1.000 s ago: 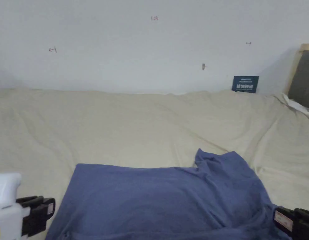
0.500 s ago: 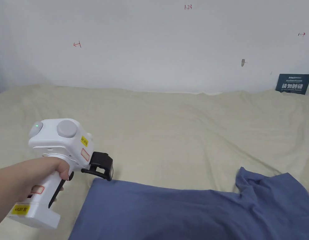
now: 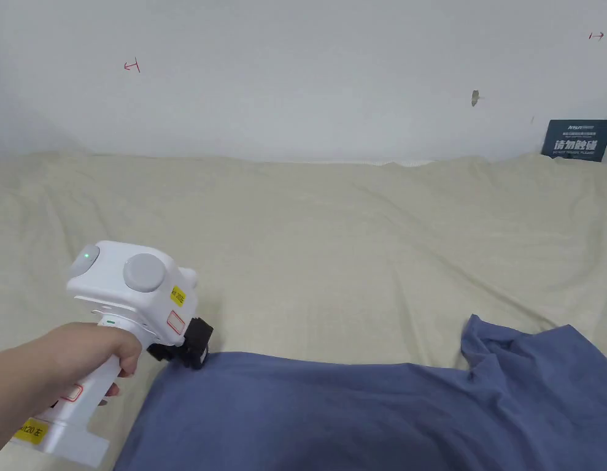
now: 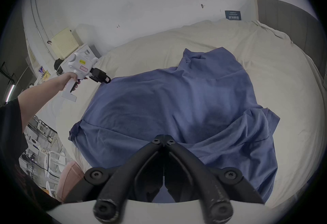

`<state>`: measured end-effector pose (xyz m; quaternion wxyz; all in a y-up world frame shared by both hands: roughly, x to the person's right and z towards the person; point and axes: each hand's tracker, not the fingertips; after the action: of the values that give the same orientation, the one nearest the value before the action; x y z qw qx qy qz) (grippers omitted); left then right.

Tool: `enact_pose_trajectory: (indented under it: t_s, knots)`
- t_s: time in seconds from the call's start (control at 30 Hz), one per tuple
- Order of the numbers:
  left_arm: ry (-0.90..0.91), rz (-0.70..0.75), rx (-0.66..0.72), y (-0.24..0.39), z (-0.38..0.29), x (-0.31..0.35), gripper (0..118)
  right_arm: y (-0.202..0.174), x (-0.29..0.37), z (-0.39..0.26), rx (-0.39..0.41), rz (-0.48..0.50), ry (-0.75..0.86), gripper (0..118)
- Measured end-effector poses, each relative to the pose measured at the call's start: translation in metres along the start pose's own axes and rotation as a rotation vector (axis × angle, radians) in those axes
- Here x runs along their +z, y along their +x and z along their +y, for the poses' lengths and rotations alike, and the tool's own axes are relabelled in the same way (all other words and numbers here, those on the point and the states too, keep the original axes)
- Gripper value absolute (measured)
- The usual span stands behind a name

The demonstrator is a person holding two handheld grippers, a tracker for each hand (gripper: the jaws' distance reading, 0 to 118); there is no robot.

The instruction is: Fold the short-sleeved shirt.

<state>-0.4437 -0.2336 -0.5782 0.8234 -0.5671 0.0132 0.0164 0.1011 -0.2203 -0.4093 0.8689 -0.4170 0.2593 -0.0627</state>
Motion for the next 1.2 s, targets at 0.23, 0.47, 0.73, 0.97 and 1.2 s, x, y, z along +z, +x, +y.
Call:
enact_pose_trajectory:
  t_s: [0.23, 0.47, 0.73, 0.97, 1.2]
  knots:
    - [0.024, 0.057, -0.068, 0.027, -0.006, 0.01, 2, 0.011, 0.01, 0.042, 0.03, 0.022, 0.116, 0]
    - [0.085, 0.055, -0.062, 0.026, -0.011, 0.038, 2, 0.075, -0.042, 0.191, -0.083, -0.074, 0.001, 12]
    - [0.072, 0.041, -0.07, 0.026, -0.019, 0.04, 2, 0.135, -0.163, 0.233, -0.176, -0.337, -0.303, 111]
    - [0.078, 0.053, -0.064, 0.018, -0.023, 0.034, 2, 0.127, -0.166, 0.221, -0.01, -0.459, -0.328, 0]
    - [0.108, 0.03, -0.003, 0.009, -0.033, 0.045, 2, 0.119, -0.105, 0.232, 0.01, -0.369, -0.208, 0]
